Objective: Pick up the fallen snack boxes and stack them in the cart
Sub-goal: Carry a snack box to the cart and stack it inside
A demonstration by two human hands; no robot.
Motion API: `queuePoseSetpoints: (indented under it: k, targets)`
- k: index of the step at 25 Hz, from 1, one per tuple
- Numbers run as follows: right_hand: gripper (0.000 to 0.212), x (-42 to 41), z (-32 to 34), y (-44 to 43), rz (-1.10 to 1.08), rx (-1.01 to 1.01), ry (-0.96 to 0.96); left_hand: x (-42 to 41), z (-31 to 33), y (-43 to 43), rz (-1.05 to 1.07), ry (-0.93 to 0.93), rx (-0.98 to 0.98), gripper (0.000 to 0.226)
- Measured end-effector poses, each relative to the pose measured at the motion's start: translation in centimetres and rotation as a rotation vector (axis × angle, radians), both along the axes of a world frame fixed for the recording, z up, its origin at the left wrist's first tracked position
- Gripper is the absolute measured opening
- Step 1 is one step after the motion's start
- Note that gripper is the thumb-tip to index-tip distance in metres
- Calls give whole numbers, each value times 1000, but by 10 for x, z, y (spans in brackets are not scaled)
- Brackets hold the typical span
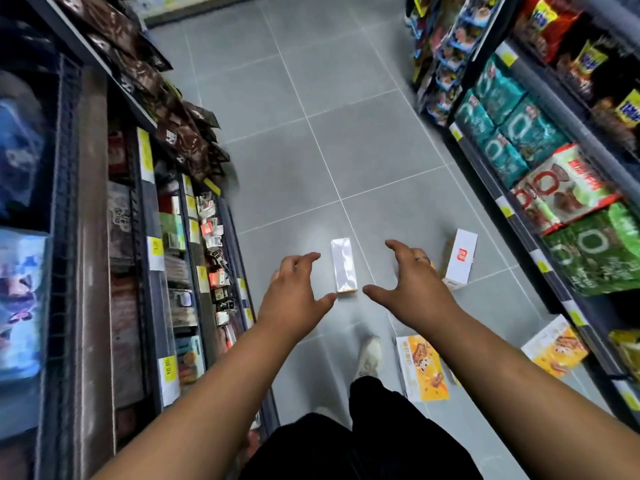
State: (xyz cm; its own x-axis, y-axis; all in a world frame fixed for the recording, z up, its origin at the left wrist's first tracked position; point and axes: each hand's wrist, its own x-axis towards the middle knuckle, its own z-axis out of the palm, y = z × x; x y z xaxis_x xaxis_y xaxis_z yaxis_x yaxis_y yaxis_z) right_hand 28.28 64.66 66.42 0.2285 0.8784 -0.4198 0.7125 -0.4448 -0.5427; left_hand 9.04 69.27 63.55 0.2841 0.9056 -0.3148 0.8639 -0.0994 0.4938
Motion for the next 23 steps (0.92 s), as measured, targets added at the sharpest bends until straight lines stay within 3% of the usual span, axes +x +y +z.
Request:
queuePoseSetpoints:
  k: [4, 10, 16, 23]
  targets:
    - [89, 17, -36, 50, 212, -50, -130, 10, -49, 37, 82, 23, -89, 75]
    - [88, 28, -137, 125, 320, -74, -261, 32, -141, 87, 141, 24, -134, 83]
    - [88, 37, -319, 179, 477, -117, -384, 48, -299, 131, 180, 65, -148, 93]
    - [88, 60, -551, 225, 637, -126, -463, 86, -525, 151, 215, 117, -215, 100]
